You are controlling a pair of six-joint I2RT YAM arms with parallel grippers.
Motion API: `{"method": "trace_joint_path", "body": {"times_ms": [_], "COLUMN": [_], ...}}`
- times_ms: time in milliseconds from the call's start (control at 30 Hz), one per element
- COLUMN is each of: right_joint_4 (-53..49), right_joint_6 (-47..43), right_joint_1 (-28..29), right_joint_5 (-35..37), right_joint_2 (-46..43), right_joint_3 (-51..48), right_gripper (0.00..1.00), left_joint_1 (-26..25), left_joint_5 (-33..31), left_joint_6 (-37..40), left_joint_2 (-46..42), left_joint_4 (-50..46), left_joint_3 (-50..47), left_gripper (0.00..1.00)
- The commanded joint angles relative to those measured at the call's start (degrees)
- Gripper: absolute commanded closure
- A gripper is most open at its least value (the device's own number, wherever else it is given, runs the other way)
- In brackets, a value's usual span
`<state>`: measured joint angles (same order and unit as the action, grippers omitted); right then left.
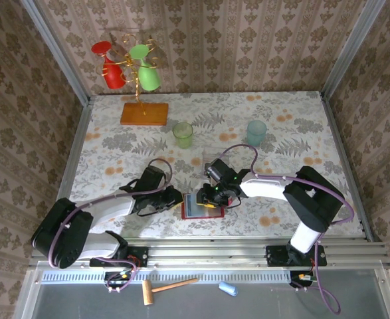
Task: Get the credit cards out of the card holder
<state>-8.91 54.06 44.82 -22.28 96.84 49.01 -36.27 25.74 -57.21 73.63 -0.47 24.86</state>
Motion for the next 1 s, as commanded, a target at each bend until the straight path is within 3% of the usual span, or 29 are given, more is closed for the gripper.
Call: {"method": "trace_joint_path", "body": {"times_ms": [0, 400, 967], "right_joint_4": [0.29, 0.21, -0.02], "right_joint_6": [0.52, 0.42, 0.41], "right_joint_1": [-0.32, -0.41, -0.43], "right_joint_5": [1.18, 1.04, 1.10], "right_joint_2": [-1.12, -1.17, -1.29], "right_joint_3": [-0.92, -1.06, -0.98], "right_gripper": [0.65, 0.65, 0.65], "left_joint_1": [0.37, -1.41, -3.29], "left_joint_5": [0.38, 4.63, 6.06], "left_joint_6": [-1.09, -4.61, -5.12], "left_joint_2": [-1.07, 3.70, 7.49], "left_joint_4": [-0.19, 9.89, 12.32], "left_joint_3": [1.69, 1.04, 1.33], "left_gripper": [0.80, 0.77, 0.78]}}
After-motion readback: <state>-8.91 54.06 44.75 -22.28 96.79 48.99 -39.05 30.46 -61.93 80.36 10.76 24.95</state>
